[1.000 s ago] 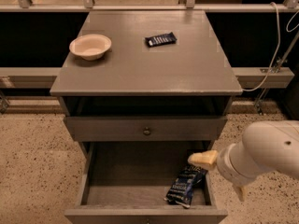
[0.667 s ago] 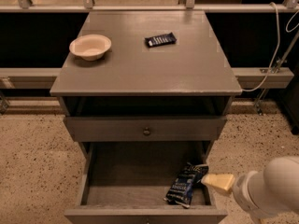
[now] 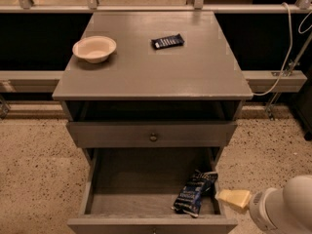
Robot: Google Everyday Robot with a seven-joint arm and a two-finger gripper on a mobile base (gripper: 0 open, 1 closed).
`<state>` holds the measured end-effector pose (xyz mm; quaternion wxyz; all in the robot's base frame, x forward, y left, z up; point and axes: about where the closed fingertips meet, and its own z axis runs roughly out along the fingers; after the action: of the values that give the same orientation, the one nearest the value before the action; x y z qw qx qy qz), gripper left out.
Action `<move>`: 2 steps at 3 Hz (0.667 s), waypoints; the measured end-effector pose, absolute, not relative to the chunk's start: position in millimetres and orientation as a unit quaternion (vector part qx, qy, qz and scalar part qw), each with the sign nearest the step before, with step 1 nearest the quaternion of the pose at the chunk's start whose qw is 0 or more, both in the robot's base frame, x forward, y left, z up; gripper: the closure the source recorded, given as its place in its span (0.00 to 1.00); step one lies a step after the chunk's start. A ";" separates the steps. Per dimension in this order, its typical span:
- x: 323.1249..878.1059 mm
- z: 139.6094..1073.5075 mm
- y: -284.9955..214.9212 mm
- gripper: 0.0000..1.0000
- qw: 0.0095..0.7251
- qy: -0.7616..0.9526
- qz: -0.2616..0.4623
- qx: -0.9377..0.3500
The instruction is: Pick blue chip bag from middle drawer and place on counter
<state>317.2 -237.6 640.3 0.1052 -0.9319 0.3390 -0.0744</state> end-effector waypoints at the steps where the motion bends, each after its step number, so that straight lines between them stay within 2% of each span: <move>1: 337.6 634.0 -214.7 0.00 0.122 0.317 -0.062 -0.938; 2: 337.9 633.8 -214.5 0.00 0.122 0.317 -0.062 -0.938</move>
Offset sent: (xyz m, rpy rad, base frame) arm 0.0188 0.0210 -0.0057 0.0330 0.0074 0.0459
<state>337.9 -214.5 633.8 0.1224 -0.9385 0.3170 -0.0618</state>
